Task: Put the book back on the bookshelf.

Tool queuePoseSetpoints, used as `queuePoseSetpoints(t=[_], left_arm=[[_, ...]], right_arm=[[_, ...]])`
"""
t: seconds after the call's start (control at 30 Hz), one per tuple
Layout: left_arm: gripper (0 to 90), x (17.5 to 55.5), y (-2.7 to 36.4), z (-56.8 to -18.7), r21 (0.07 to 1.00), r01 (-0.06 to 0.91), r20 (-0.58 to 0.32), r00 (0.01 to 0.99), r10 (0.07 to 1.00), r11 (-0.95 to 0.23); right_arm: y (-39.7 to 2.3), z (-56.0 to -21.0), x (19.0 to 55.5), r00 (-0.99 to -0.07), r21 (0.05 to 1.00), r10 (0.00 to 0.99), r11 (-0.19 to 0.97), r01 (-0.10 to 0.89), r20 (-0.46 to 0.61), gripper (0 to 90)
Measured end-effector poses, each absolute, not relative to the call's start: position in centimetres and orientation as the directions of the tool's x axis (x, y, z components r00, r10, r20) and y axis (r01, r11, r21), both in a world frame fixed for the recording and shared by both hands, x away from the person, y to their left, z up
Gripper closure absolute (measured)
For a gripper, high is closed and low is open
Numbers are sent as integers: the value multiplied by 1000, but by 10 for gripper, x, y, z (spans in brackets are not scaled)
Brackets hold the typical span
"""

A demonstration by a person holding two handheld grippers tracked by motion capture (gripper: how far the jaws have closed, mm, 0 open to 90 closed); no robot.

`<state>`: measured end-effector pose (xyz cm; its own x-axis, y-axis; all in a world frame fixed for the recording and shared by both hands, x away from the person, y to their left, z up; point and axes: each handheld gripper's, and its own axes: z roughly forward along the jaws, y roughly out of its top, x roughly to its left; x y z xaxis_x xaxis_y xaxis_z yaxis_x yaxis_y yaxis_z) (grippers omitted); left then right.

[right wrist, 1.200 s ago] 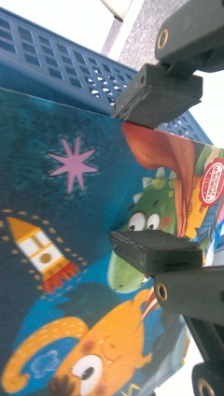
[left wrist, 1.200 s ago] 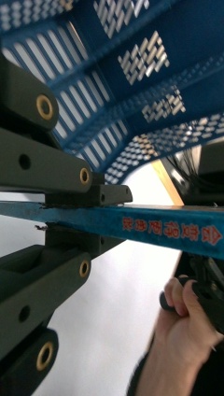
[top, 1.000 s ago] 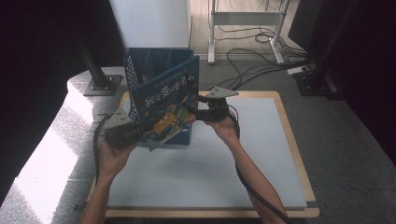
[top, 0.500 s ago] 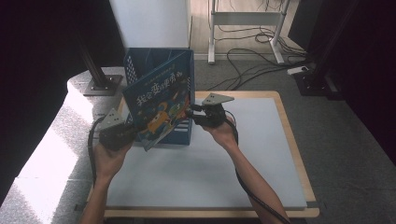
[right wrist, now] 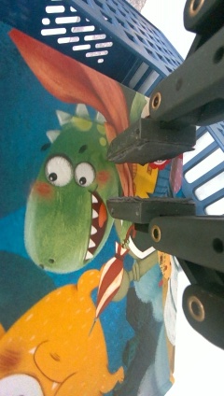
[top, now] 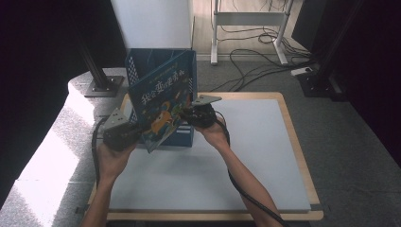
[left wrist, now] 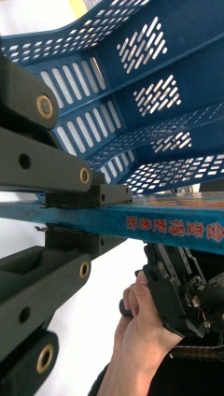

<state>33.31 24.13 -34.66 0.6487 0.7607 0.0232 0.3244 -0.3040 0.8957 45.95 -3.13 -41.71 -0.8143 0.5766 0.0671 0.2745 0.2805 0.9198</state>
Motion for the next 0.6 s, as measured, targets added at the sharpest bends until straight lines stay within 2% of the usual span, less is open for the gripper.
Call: queuePoseSetpoints(t=[0.47,0.53,0.6], left_arm=[[826,328,229,-339,885,312,82,625,776,-344],[824,327,230,-340,885,319,75,622,779,-340],[783,330,233,-336,894,330,33,629,777,-305]], right_arm=[[-23,-420,448,-847,923,530,299,243,52,650],[-24,-421,448,-848,923,528,300,243,52,648],[-24,-421,447,-853,921,520,305,241,51,643]])
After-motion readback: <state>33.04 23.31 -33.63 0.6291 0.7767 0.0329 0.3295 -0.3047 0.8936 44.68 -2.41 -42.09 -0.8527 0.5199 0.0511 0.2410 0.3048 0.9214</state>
